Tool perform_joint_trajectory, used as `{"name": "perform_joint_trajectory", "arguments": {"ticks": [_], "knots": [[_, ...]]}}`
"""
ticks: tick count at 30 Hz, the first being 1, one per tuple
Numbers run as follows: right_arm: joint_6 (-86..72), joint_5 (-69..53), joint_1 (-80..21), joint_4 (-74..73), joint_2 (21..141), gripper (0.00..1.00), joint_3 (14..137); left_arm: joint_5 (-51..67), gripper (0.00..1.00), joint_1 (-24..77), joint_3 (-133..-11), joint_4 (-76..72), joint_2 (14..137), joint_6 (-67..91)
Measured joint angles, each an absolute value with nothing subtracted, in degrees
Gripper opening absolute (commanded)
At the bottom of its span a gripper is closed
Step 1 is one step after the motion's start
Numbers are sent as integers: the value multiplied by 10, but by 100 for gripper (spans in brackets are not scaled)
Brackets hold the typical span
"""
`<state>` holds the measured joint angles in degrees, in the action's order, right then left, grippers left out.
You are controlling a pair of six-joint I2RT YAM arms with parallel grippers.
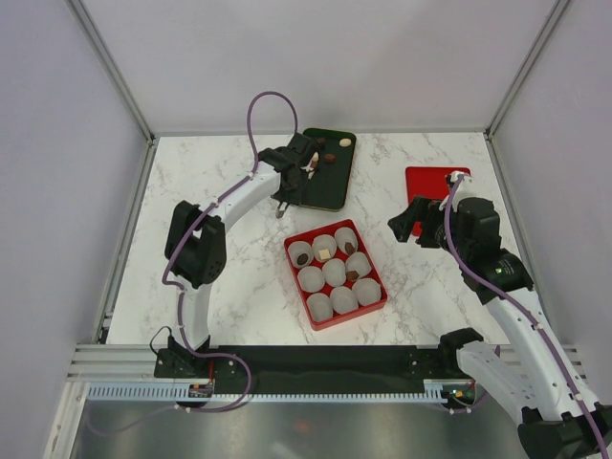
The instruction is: Pack the chocolate
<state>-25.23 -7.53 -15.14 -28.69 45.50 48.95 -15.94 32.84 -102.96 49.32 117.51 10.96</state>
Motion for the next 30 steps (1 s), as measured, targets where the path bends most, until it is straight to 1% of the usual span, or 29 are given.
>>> {"name": "perform_joint_trajectory", "arguments": {"ticks": [3, 11, 15, 18, 24, 30], "knots": [[-253, -74, -151, -287, 455, 98, 489, -159, 34, 328, -1030, 493, 1175, 104], [-253, -74, -151, -288, 449, 98, 490, -144, 31, 328, -1021, 503, 1147, 101], [-252, -74, -151, -290, 442, 98, 495, -130, 31, 333, -991, 519, 1074, 101], [-250, -71, -151, -295, 436, 98, 496, -116, 31, 352, -957, 533, 993, 100], [-246, -65, -151, -310, 431, 98, 496, -73, 31, 437, -861, 551, 848, 100], [-242, -60, -151, -323, 421, 98, 496, -40, 31, 526, -768, 579, 773, 120]]}}
